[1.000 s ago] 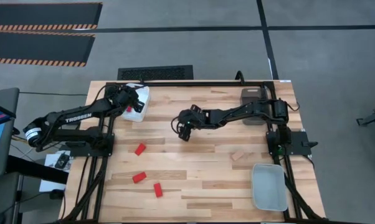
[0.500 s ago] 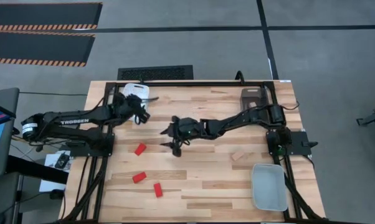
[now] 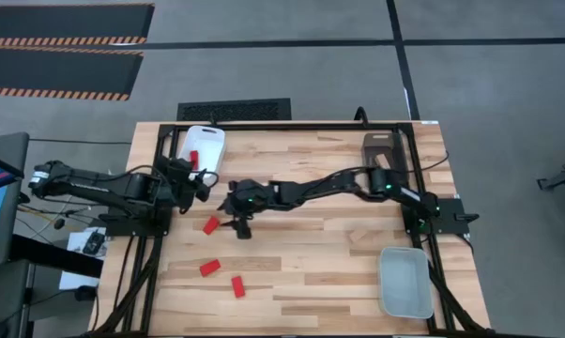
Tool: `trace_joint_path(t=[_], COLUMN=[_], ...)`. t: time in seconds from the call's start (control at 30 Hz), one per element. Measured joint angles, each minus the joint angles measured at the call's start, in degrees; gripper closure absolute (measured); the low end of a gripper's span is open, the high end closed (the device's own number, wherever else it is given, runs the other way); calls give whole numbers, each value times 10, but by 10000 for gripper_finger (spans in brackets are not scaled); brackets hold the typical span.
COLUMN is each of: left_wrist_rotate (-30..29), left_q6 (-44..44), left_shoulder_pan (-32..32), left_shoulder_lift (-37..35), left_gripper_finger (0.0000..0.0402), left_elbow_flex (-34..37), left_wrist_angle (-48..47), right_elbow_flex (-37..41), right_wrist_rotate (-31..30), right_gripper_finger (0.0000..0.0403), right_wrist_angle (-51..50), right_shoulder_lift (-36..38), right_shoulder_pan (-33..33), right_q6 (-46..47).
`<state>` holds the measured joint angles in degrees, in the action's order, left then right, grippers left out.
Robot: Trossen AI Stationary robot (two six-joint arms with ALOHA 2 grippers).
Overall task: Sort & place blocks by color
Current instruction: Put the red block into the black bin
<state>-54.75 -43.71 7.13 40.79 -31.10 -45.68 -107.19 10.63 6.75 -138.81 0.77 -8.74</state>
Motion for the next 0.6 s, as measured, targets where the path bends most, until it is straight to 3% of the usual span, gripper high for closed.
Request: trace_joint_path(t=[0.27,0.6], left_wrist_rotate=[-30,-26], left_q6=[-5,-37], left_shoulder_pan=[5,5], left_shoulder_lift=[-3,-3], left_gripper_finger=[227,228], left_elbow_flex=[15,15], left_wrist_angle=[2,1], right_elbow_flex=[-173,-248], right_wrist_rotate=[18,60], right_gripper_finger=[133,133], right_wrist_angle=[-96,-132], right_shoulder_lift=[-110,-173], right_shoulder_pan=[10,21], right_q6=[-34,-34])
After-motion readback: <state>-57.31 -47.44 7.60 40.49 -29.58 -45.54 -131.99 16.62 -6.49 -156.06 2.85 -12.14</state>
